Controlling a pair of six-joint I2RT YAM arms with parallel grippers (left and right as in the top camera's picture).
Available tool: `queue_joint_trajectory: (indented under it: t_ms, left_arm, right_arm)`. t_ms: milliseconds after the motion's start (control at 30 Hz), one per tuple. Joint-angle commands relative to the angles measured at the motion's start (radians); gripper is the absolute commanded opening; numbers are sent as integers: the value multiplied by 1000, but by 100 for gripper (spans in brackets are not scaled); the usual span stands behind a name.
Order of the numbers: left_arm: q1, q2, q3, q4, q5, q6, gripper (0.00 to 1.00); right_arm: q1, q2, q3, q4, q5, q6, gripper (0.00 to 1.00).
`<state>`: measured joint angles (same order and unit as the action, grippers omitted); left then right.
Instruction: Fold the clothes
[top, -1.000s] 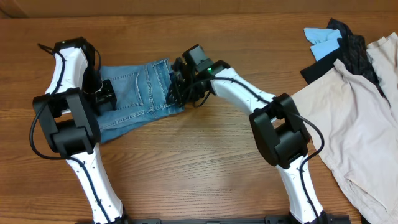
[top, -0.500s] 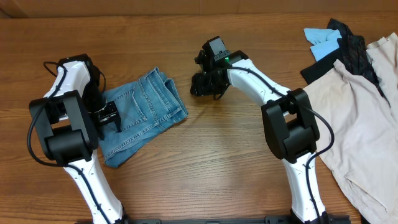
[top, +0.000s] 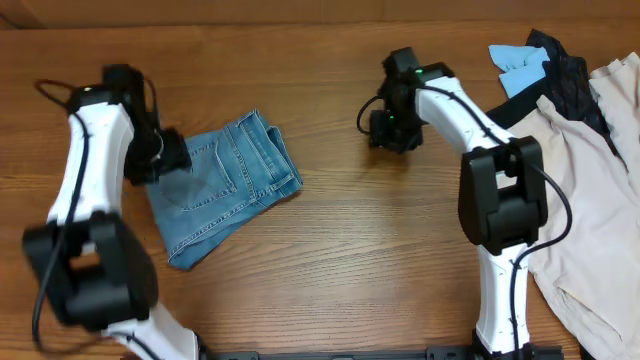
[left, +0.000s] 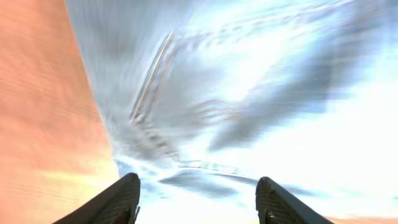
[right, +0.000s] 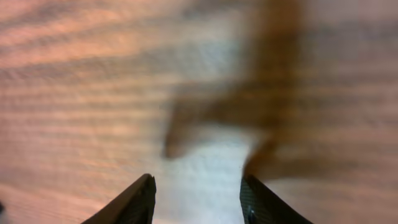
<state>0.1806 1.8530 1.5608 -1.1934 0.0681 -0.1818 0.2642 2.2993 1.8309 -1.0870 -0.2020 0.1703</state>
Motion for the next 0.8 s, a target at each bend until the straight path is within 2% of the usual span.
queue_joint_trajectory:
  t_ms: [0,67,133,333,500,633,767]
  left_arm:
    - [-37,-93,9,82,72,114,61]
    - [-51,-97,9,147,20,127,58]
    - [-52,-75,9,204,-53,126,56]
    - [-22,66,9,246,-79,122,55]
    - [40,140,9,311,-79,127,56]
    - [82,207,9,371,-75,130,66]
    - [103,264,9,381,-76,145,67]
  right_arm:
    - [23,-82,-9,-48,-183,-92,48]
    - [46,-87,-9,-102,-344,-164,48]
    - [81,-87,-13,-148,-421,-182,48]
    - [238,-87,-43,-168,-425,-174,48]
    - [333,-86,-43,-142,-394,-157,48]
    - [404,-76,-45,-55,-245,-65,48]
    - [452,-65,-45,16,-175,-65,49]
